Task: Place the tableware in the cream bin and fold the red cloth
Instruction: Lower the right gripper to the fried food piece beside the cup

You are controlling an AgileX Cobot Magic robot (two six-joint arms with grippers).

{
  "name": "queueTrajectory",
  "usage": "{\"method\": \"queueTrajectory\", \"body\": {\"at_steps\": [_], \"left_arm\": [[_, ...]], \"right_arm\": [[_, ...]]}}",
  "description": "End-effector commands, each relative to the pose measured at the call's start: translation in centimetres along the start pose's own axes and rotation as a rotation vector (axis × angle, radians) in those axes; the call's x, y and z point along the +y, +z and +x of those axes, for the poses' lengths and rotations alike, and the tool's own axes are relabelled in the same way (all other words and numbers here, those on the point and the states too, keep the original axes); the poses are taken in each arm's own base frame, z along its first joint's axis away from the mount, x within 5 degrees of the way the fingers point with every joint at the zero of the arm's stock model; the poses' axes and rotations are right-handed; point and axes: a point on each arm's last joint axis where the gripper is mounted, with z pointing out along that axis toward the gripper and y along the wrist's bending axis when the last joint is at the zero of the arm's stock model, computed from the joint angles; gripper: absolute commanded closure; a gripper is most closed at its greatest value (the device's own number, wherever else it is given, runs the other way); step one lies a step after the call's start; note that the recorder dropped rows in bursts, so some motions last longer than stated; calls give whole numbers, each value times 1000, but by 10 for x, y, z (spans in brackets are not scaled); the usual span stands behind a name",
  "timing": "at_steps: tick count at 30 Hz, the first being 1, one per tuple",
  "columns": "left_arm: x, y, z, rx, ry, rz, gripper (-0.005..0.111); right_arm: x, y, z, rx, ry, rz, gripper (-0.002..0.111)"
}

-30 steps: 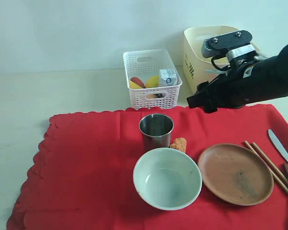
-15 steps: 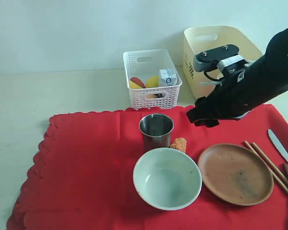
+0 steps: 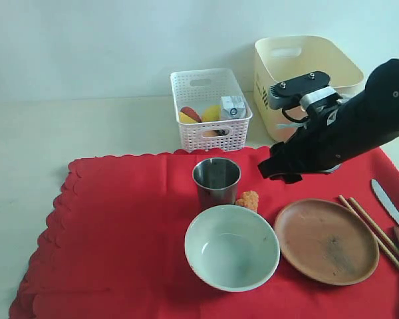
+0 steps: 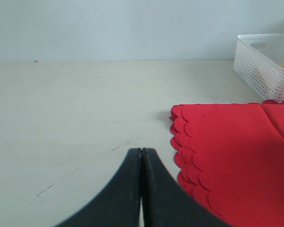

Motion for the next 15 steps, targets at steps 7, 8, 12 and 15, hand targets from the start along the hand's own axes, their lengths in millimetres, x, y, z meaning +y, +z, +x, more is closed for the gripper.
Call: {"method": "queueTrajectory", "body": {"at_steps": [7, 8, 12, 15], "left_arm": [[0, 0, 0, -14, -4, 1, 107], [0, 0, 0, -14, -4, 1, 107], [0, 0, 0, -14, -4, 1, 107], [0, 0, 0, -14, -4, 1, 107]], "right_arm": [[-2, 23, 5, 23, 0, 8, 49], [-2, 24, 5, 26, 5, 7, 49], [-2, 29, 7, 36, 43, -4, 49], [-2, 29, 6, 33, 43, -4, 49]]}}
